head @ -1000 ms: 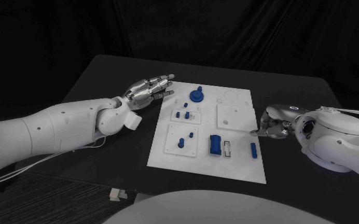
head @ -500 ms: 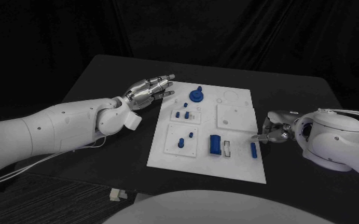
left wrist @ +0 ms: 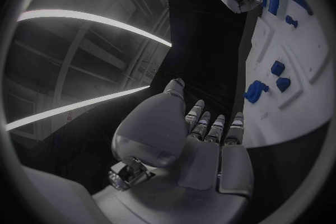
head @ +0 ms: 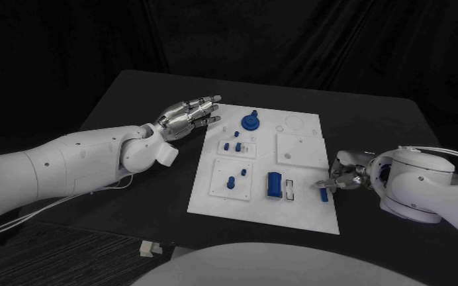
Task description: Assemble the parts on the task board
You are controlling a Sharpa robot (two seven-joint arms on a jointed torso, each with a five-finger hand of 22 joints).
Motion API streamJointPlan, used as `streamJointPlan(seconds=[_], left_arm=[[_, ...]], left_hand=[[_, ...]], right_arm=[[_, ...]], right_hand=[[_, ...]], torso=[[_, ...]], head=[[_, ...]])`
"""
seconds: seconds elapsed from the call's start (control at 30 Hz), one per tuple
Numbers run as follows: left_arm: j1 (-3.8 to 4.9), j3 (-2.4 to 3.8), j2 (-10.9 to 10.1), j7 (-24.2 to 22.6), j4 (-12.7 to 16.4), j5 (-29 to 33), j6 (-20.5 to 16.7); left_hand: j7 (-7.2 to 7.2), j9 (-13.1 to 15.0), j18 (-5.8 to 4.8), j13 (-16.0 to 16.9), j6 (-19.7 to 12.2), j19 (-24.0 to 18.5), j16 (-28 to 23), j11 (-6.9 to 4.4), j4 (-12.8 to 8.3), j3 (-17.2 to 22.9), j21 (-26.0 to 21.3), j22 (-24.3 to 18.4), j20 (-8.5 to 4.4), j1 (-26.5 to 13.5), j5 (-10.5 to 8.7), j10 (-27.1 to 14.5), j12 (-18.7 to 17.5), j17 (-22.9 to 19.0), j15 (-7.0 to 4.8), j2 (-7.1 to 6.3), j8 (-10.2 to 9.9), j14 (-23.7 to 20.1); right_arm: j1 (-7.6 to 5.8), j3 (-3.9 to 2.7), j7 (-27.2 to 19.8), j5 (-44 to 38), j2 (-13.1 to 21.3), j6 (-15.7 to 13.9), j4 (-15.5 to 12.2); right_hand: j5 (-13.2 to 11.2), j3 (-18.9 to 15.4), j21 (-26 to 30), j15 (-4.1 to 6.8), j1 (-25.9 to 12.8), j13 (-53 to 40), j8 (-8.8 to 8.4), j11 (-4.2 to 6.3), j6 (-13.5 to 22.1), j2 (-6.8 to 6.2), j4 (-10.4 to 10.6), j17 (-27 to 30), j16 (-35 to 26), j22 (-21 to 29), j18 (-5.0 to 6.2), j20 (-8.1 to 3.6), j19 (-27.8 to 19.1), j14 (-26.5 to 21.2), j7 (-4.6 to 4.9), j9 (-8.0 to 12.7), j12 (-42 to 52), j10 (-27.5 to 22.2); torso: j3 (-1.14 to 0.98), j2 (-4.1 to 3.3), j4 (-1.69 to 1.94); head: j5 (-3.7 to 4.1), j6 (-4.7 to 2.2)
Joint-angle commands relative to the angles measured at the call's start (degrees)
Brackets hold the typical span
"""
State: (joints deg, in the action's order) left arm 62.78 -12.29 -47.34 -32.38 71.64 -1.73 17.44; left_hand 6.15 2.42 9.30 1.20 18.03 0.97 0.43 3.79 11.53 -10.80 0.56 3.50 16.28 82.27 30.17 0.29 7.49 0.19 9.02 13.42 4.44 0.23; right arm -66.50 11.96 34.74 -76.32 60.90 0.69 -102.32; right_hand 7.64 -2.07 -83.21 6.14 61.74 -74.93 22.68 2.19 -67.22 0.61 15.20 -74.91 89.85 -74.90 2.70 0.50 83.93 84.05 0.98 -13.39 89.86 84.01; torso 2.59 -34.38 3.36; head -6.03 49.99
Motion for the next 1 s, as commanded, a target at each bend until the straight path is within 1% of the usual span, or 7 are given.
streamJointPlan(seconds=[0.03, 0.13, 0.33, 0.47, 0.63, 0.73, 1.0], left_arm=[[-0.05, 0.06, 0.0, -0.39, 0.19, 0.09, 0.74], [-0.05, 0.06, 0.01, -0.34, 0.19, 0.09, 0.76], [-0.05, 0.06, 0.17, -0.19, 0.14, 0.09, 0.91], [-0.06, 0.06, 0.33, -0.15, 0.08, 0.09, 1.04], [-0.06, 0.06, 0.38, -0.05, 0.12, 0.09, 1.14], [-0.06, 0.06, 0.4, 0.05, 0.1, 0.09, 1.19], [-0.07, 0.06, 0.54, 0.23, -0.01, 0.09, 1.37]], left_hand=[[-0.03, 0.05, 0.82, -0.03, 0.47, 0.09, 0.33, 0.48, -0.13, 0.0, 0.24, 0.01, 0.34, -0.09, 0.3, -0.06, -0.12, 0.03, 0.42, -0.01, 0.18, -0.12], [-0.03, 0.05, 0.82, -0.03, 0.47, 0.09, 0.33, 0.48, -0.13, 0.0, 0.24, 0.01, 0.34, -0.09, 0.3, -0.06, -0.12, 0.03, 0.42, -0.01, 0.18, -0.12], [-0.03, 0.05, 0.82, -0.03, 0.47, 0.09, 0.33, 0.48, -0.13, 0.0, 0.24, 0.01, 0.34, -0.09, 0.3, -0.06, -0.12, 0.03, 0.42, -0.01, 0.18, -0.12], [-0.05, 0.04, 0.82, -0.02, 0.41, 0.1, 0.36, 0.5, -0.19, 0.06, 0.24, 0.0, 0.34, -0.03, 0.4, -0.04, -0.09, 0.04, 0.42, 0.05, 0.19, -0.11], [-0.06, 0.02, 0.82, -0.03, 0.34, 0.1, 0.36, 0.5, -0.22, 0.11, 0.24, 0.0, 0.34, 0.01, 0.45, -0.04, -0.13, 0.04, 0.43, 0.11, 0.18, -0.11], [-0.06, 0.02, 0.82, -0.03, 0.34, 0.1, 0.36, 0.5, -0.22, 0.11, 0.24, 0.0, 0.34, 0.01, 0.45, -0.04, -0.13, 0.04, 0.43, 0.11, 0.18, -0.11], [-0.07, 0.0, 0.82, -0.04, 0.21, 0.11, 0.36, 0.52, -0.33, 0.24, 0.24, 0.0, 0.35, 0.14, 0.54, -0.04, -0.17, 0.04, 0.48, 0.25, 0.18, -0.11]], right_arm=[[0.27, -0.01, 1.12, 1.54, -0.14, -1.22, 0.26], [0.41, 0.0, 1.15, 1.63, -0.34, -1.05, 0.41], [0.74, 0.0, 1.24, 1.7, -0.81, -0.58, 0.75], [1.43, 0.0, 1.28, 1.61, -1.31, -0.35, 1.07], [2.37, -0.01, 1.33, 0.94, -1.95, 0.07, 1.21], [2.82, -0.01, 1.32, 0.75, -2.28, -0.39, 1.32], [3.58, -0.01, 0.9, 0.99, -2.63, -3.94, 1.06]], right_hand=[[2.31, 0.34, 0.46, -0.09, 1.65, -15.07, -1.2, 0.22, 0.91, -0.28, -0.95, -15.09, 0.15, -12.58, -0.8, -0.22, 2.48, 5.95, 0.27, -0.52, 0.14, 5.99], [6.92, 1.31, 0.92, -0.83, 4.24, -15.07, -3.4, -0.32, 3.22, -0.9, -3.04, -15.09, 0.15, -12.42, -0.71, 0.38, 2.28, 5.95, 1.02, -0.8, 0.14, 5.99], [7.67, 1.6, 1.27, -1.16, 4.76, -15.07, -4.49, -0.62, 4.12, -1.11, -3.62, -15.09, 0.15, -12.3, -0.62, 0.73, 2.13, 5.95, 1.41, -1.07, 0.14, 5.99], [11.29, 2.79, 1.73, -1.43, 6.9, -15.07, -5.97, -0.83, 5.08, -1.37, -5.53, -15.09, 0.15, -12.15, -0.5, 1.08, 1.94, 5.95, 1.78, -1.54, 0.14, 5.99], [12.86, 4.03, 2.72, -2.06, 8.94, -15.07, -8.09, -1.67, 7.72, -1.79, -7.69, -15.09, 0.15, -11.82, -0.29, 1.57, 1.56, 5.95, 2.8, -1.71, 0.14, 5.99], [13.61, 4.41, 2.91, -2.25, 9.5, -15.07, -8.22, -1.85, 8.1, -1.86, -8.38, -15.09, 0.15, -11.77, -0.25, 1.76, 1.5, 5.95, 2.97, -1.98, 0.14, 5.99], [20.91, 7.9, 3.29, -1.89, 12.93, -15.07, -5.75, -1.34, 7.64, -1.31, -13.27, -15.09, 0.15, -11.7, -0.16, 1.63, 1.48, 5.95, 2.33, -5.3, 0.14, 5.99]], torso=[[0.0, 0.01, -0.01], [-0.01, 0.0, -0.02], [0.02, -0.01, 0.0], [-0.01, -0.01, -0.03], [-0.01, -0.02, -0.05], [0.0, -0.03, -0.02], [0.0, -0.04, -0.03]], head=[[-0.12, 0.01], [-0.07, 0.01], [0.12, 0.01], [0.02, 0.01], [-0.08, 0.01], [-0.03, 0.01], [-0.14, 0.01]])
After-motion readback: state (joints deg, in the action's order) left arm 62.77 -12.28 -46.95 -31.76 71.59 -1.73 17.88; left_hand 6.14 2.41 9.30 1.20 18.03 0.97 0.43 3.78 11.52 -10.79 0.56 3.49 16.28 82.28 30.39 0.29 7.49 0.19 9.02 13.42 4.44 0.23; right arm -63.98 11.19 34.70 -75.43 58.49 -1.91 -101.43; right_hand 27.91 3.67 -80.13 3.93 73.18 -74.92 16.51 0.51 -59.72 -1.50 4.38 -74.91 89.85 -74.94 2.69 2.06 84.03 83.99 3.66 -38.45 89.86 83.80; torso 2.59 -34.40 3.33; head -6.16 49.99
